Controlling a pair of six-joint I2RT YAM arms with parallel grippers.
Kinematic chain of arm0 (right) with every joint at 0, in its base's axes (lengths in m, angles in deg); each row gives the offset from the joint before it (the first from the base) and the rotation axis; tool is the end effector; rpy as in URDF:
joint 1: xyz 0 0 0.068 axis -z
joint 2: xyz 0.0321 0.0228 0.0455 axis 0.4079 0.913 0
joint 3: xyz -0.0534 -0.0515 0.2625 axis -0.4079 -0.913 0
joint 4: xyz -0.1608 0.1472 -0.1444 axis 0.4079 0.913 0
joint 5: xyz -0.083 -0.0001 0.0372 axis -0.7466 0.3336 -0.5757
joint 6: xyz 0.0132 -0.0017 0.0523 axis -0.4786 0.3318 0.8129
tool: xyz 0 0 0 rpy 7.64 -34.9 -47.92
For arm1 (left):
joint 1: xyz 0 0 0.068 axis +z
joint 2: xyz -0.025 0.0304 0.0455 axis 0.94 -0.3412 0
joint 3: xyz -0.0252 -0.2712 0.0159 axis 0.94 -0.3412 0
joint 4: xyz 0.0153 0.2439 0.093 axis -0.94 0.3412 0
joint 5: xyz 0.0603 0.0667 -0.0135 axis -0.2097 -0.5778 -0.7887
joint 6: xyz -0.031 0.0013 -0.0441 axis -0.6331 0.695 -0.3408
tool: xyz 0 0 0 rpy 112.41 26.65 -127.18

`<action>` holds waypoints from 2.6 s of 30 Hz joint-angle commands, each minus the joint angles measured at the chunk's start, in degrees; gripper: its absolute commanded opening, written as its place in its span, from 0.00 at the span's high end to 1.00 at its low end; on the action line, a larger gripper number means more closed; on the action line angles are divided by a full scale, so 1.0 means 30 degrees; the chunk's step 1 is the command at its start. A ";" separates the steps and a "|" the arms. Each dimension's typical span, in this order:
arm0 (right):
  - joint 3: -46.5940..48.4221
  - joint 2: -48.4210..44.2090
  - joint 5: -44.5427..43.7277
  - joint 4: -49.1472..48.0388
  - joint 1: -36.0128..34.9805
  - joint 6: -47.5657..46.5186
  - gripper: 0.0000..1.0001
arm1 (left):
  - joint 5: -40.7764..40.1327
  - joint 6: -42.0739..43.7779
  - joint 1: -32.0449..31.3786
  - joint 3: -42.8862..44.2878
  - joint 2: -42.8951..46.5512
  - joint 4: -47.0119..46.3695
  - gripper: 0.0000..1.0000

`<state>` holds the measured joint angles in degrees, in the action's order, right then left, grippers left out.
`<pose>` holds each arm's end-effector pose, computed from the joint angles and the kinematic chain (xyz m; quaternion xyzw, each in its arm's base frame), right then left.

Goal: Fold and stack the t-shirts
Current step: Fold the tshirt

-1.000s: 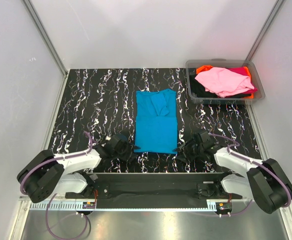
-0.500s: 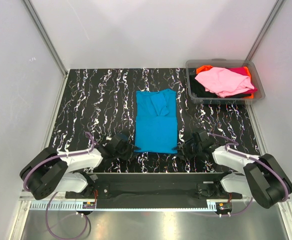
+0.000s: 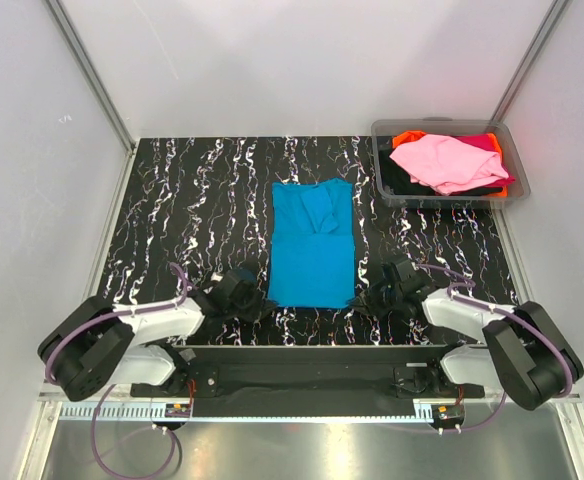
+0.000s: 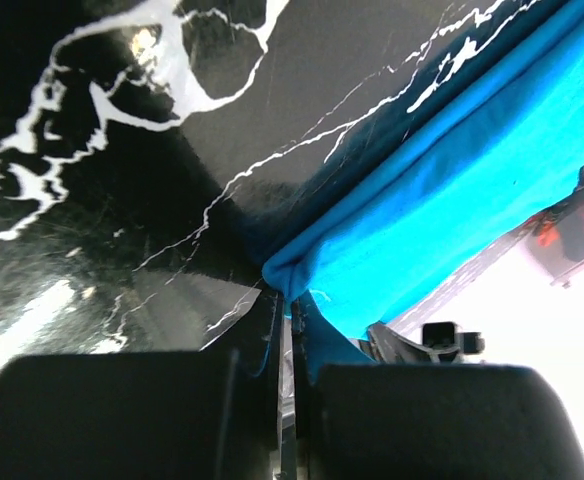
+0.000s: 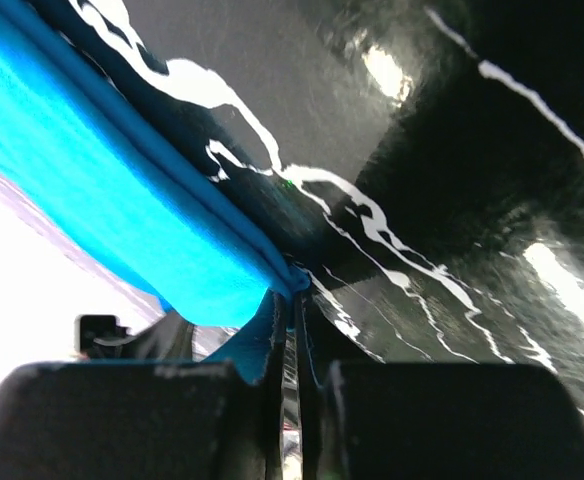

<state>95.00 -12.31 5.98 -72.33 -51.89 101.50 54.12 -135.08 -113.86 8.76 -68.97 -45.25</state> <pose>0.1720 0.0992 0.1201 0.4041 0.8592 0.3013 0.0881 0.1478 -0.1400 0.1206 -0.4986 0.8061 -0.3029 0.0990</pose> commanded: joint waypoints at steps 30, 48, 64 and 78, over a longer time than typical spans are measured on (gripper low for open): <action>0.2287 -0.9472 -0.1299 1.1808 -0.6051 -0.1674 1.00 | -0.3536 -0.1081 -0.8306 0.3581 0.7852 1.2673 1.00; 1.3387 -0.0308 0.1068 1.2982 0.0829 -0.9699 1.00 | -0.2958 1.2483 0.0800 1.3894 0.1764 1.2737 1.00; 1.9803 0.7835 0.4410 1.2893 0.4406 -1.2895 1.00 | 0.2817 1.6734 0.6515 2.0398 -0.6969 1.1504 1.00; 2.4285 1.3433 0.6227 1.2864 0.5843 -1.4273 1.00 | 0.4195 1.7584 0.8069 2.4001 -1.1891 1.1152 1.00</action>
<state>163.12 25.88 22.55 -33.88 -35.50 60.59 65.44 -84.17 -91.20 76.74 -103.33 -9.93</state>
